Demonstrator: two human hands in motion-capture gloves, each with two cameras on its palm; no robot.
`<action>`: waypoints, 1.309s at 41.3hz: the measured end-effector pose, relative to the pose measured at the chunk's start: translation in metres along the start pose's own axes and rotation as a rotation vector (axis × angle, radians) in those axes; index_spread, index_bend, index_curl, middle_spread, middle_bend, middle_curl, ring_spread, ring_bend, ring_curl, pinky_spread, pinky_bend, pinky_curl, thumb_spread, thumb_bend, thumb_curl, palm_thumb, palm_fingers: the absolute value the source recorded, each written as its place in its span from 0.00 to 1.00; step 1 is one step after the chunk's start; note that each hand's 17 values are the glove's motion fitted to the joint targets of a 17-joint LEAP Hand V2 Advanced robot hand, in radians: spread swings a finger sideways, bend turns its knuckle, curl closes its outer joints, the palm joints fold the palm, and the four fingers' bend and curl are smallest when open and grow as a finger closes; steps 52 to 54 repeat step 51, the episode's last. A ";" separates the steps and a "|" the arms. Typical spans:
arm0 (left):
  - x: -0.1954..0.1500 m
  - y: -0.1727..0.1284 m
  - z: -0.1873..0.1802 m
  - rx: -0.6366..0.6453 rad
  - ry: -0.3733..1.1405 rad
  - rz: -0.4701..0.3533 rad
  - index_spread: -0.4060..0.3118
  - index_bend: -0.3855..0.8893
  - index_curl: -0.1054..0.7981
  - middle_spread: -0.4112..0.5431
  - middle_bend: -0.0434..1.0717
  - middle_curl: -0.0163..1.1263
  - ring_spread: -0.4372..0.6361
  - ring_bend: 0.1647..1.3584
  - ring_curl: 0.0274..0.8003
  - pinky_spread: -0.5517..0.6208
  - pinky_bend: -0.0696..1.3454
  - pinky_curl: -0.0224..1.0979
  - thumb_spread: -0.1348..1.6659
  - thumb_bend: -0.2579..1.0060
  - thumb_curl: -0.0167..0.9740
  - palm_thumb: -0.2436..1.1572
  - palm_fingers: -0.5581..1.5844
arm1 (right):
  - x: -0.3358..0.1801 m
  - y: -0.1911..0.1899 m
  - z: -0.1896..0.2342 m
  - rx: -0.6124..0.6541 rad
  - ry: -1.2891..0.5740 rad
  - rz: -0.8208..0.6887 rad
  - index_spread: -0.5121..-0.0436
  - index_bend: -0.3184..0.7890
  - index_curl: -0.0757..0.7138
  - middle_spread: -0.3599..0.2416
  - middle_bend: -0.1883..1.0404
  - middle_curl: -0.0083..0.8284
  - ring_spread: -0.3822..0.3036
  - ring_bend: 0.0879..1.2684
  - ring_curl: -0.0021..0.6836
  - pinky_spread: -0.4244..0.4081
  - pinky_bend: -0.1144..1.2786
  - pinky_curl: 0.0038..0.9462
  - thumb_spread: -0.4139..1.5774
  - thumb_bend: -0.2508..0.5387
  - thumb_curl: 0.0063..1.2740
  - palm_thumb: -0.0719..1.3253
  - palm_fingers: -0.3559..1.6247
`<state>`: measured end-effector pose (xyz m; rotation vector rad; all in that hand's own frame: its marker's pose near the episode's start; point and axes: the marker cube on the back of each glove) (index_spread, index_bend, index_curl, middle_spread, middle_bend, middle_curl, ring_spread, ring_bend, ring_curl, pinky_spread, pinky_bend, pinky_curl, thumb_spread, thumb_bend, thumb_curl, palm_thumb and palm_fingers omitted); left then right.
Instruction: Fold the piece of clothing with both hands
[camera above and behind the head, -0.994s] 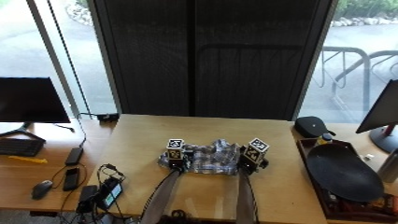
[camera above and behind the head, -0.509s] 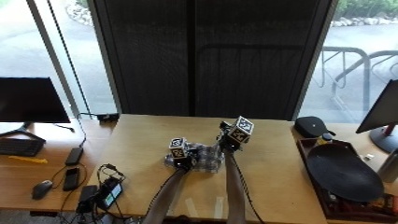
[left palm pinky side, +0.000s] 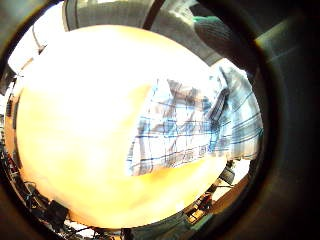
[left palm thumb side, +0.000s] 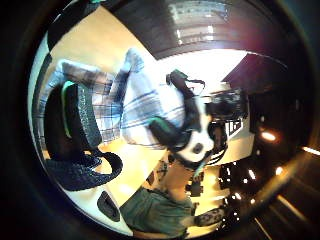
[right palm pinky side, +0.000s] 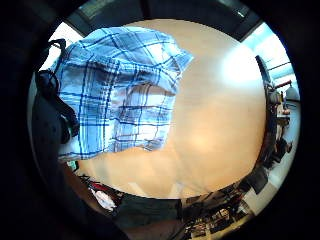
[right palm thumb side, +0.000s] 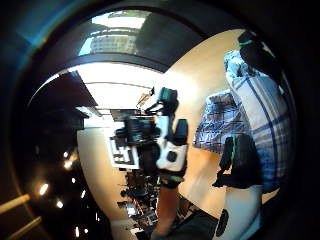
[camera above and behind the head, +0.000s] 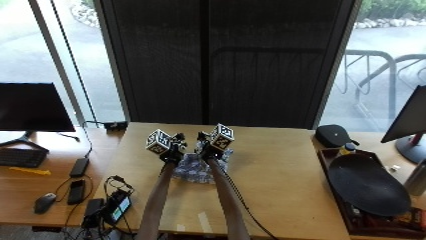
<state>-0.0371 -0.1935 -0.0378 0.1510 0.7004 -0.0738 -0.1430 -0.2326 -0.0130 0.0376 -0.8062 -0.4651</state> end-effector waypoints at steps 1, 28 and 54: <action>0.001 -0.001 -0.005 0.013 -0.009 0.004 0.38 0.41 0.48 0.38 0.28 0.36 0.60 0.36 0.41 0.82 0.34 0.31 0.90 0.29 0.31 0.46 0.41 | -0.002 -0.001 0.007 -0.011 -0.037 -0.039 0.46 0.26 0.09 0.26 0.59 0.62 0.21 0.64 0.71 0.11 0.65 0.42 0.49 0.28 0.49 0.78 0.70; 0.003 0.004 0.005 0.028 -0.346 0.087 0.37 0.41 0.48 0.34 0.25 0.38 0.54 0.33 0.40 0.79 0.30 0.31 0.93 0.31 0.33 0.50 0.44 | 0.049 0.063 0.016 -0.215 0.011 0.306 0.55 0.43 0.22 0.49 0.40 0.54 0.41 0.45 0.62 0.46 0.55 0.38 0.77 0.29 0.46 0.68 0.55; 0.008 0.013 0.005 -0.006 -0.813 0.039 0.37 0.42 0.48 0.36 0.20 0.38 0.57 0.29 0.38 0.80 0.31 0.33 0.88 0.23 0.33 0.43 0.42 | 0.093 0.095 -0.147 -0.143 1.256 0.615 0.33 0.45 0.45 0.48 0.24 0.39 0.68 0.10 0.45 0.80 0.54 0.37 0.89 0.30 0.35 0.42 0.26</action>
